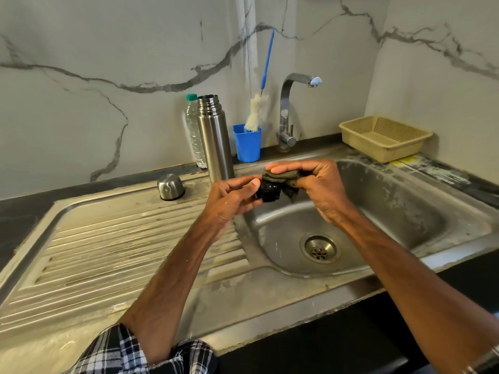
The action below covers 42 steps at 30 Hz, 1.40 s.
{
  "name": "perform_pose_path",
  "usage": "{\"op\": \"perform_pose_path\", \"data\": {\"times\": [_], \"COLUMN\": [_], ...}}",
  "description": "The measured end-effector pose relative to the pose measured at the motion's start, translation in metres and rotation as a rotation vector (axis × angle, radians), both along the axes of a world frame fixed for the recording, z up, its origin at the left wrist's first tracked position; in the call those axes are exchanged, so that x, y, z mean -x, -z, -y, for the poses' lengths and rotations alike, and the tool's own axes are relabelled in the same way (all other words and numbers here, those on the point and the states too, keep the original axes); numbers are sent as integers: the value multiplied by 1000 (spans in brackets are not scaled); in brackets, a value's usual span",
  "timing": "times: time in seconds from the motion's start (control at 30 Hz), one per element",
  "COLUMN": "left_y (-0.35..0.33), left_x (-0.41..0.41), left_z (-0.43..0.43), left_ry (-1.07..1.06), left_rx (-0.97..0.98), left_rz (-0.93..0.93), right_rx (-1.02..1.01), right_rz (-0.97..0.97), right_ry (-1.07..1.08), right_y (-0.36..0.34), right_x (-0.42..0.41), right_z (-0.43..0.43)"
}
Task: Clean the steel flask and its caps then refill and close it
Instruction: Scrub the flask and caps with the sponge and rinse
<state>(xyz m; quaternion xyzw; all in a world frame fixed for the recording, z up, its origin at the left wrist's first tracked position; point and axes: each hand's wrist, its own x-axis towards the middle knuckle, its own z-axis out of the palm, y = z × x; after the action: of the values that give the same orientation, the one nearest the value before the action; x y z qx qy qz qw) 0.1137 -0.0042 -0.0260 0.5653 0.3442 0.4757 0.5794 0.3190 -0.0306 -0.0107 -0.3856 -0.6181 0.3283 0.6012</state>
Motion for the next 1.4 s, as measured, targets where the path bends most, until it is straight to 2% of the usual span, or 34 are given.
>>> {"op": "perform_pose_path", "data": {"times": [0.17, 0.27, 0.4, 0.53, 0.67, 0.8, 1.0, 1.1, 1.23, 1.4], "left_y": [-2, -5, -6, -7, -5, -5, 4, 4, 11, 8], "left_x": [1, 0, -2, -1, -3, -3, -10, -7, -14, -11], "left_z": [1, 1, 3, 0, 0, 0, -1, -5, -6, -9], "left_ry": [41, 36, 34, 33, 23, -21, -132, -211, -326, -531], "left_rx": [33, 68, 65, 92, 96, 44, -141, -245, -429, -576], "left_rz": [34, 83, 101, 171, 230, 327, 171, 106, -142, -311], "right_rx": [40, 30, 57, 66, 138, 228, 458, 498, 575, 562], "right_rz": [0, -108, -34, -173, -91, -211, -393, -498, -507, -561], "right_ry": [-4, -36, 6, -15, 28, 41, 70, 34, 151, 116], "right_y": [-1, -2, -3, -4, 0, -3, -3, -4, -2, -6], "right_x": [-1, -2, -1, -3, 2, 0, 9, 9, 17, 17], "right_z": [1, 1, 0, -2, -4, -2, 0, 3, 0, 6]}}
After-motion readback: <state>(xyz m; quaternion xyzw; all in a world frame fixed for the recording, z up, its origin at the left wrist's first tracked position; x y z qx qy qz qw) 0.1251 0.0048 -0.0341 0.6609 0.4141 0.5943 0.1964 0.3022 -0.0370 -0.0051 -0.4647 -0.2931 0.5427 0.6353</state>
